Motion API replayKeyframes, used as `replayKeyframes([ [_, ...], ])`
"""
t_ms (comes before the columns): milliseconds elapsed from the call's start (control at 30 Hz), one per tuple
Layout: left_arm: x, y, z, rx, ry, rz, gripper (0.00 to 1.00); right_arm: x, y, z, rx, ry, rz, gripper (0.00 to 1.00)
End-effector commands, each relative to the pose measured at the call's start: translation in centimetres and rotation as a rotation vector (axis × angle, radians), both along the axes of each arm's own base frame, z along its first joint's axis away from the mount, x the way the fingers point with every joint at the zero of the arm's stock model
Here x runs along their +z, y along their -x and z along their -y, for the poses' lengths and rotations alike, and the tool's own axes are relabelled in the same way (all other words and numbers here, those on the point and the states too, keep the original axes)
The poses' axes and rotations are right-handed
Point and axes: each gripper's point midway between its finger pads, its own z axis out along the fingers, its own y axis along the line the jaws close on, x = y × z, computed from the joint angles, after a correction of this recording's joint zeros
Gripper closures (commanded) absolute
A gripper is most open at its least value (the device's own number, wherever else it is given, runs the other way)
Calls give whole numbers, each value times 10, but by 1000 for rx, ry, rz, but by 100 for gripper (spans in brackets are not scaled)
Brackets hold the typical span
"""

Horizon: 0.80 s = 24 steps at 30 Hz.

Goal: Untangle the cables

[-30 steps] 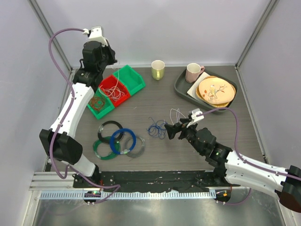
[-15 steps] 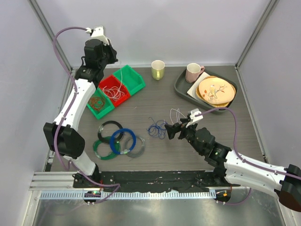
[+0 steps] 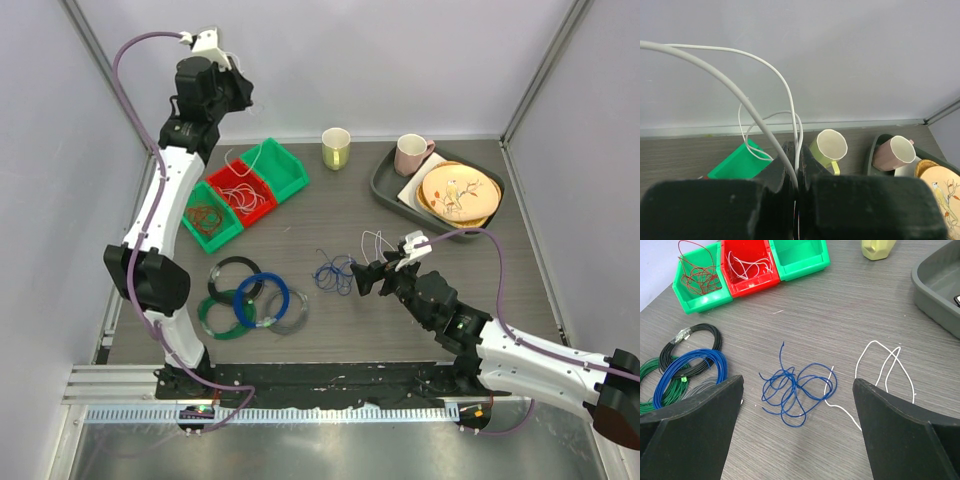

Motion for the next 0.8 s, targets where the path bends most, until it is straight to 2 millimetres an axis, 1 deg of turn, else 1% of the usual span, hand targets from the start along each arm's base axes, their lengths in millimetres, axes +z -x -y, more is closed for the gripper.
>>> replayKeyframes([
  [0, 2, -3, 3, -18, 13, -6, 100, 14, -4, 4, -30, -19, 41, 4],
  [67, -5, -3, -1, -5, 3, -14, 100, 14, -4, 4, -30, -17, 42, 4],
  [100, -21, -4, -2, 4, -5, -40, 100, 13, -5, 4, -32, -13, 43, 4],
  [133, -18, -1, -6, 17, -4, -25, 100, 13, -5, 4, -32, -12, 44, 4],
  [167, -23, 1, -11, 41, -12, -29, 100, 12, -5, 4, -32, -9, 42, 4],
  [200, -44, 3, -13, 40, -25, -69, 100, 12, -5, 4, -32, -7, 42, 4],
  [233, -44, 5, -20, 72, -29, -53, 100, 11, -5, 5, -35, -4, 42, 4],
  [267, -37, 11, -28, 93, -25, -30, 100, 11, -6, 5, -37, -3, 41, 4],
  [300, -55, 15, -34, 114, -36, -58, 100, 10, -6, 5, -40, -1, 40, 4],
  [333, -54, 16, -41, 136, -34, -43, 100, 9, -6, 4, -36, 4, 38, 4],
  [367, -50, 22, -47, 158, -27, -38, 100, 9, -6, 4, -36, 5, 37, 4],
  [400, -59, 25, -56, 198, -19, -60, 100, 9, -6, 3, -33, 6, 38, 4],
  [467, -65, 31, -64, 222, -5, -70, 100, 7, -7, 2, -32, 10, 34, 4],
  [500, -73, 34, -65, 226, 0, -72, 100, 7, -6, 2, -29, 8, 34, 4],
  [567, -82, 36, -66, 230, 5, -79, 100, 6, -6, 0, -23, 10, 30, 4],
  [600, -94, 35, -66, 230, 3, -97, 100, 5, -7, 0, -24, 13, 29, 4],
  [733, -120, 29, -55, 183, 10, -152, 100, 6, -6, -1, -17, 10, 28, 4],
  [767, -123, 28, -55, 183, 17, -164, 100, 6, -6, -1, -16, 11, 29, 4],
])
